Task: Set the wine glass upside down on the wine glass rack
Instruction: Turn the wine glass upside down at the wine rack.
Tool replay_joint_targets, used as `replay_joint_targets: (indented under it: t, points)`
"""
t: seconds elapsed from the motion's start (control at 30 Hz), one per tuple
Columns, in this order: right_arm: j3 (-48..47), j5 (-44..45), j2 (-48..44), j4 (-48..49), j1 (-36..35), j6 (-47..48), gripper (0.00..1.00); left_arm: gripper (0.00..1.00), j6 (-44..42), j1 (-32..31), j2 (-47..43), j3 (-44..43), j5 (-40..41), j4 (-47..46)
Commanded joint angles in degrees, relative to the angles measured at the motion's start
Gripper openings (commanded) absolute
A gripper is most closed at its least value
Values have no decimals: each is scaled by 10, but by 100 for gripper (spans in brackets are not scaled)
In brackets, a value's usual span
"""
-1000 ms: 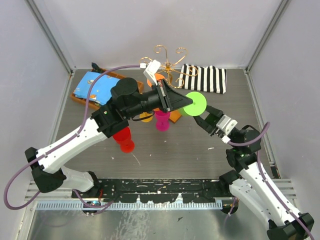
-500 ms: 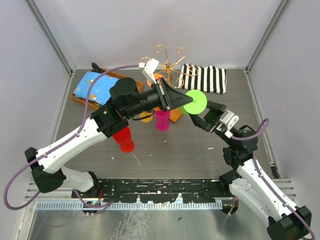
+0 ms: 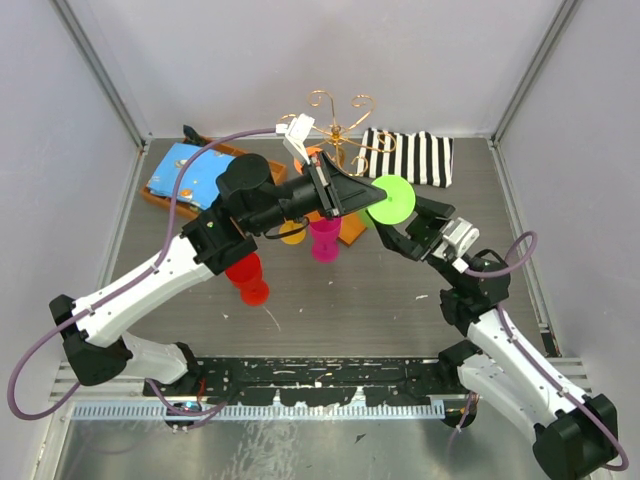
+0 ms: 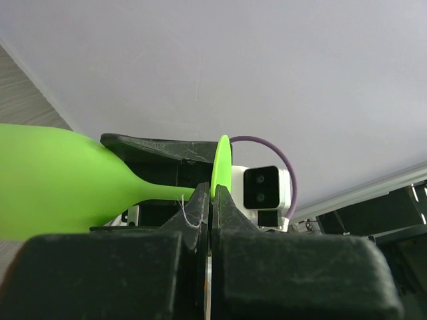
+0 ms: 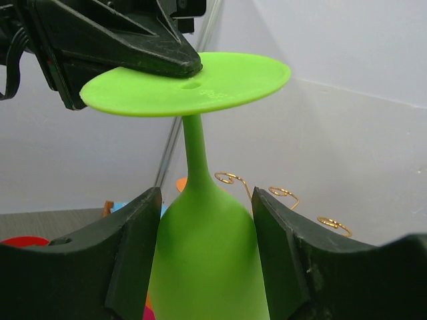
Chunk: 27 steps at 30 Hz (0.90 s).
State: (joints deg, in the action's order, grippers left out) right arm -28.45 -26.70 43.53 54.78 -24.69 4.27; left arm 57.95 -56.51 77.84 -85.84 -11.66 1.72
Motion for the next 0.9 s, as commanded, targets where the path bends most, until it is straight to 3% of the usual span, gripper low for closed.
replay_joint_targets:
  t: [0.0, 0.27, 0.37, 0.53, 0.87]
  points:
    - [20, 18, 16, 101, -1, -25, 59, 0, 35, -3, -4, 0, -19, -68]
    - [31, 34, 37, 205, -2, -47, 57, 0, 51, -3, -6, -1, -4, -80]
    - [26, 33, 39, 208, -2, -47, 62, 0, 51, -3, -8, 2, 3, -75]
    - [19, 23, 43, 212, -1, -48, 60, 0, 53, -3, -4, 2, 0, -76]
    - [14, 11, 38, 219, -1, -48, 35, 0, 58, -3, 4, 2, -1, -74]
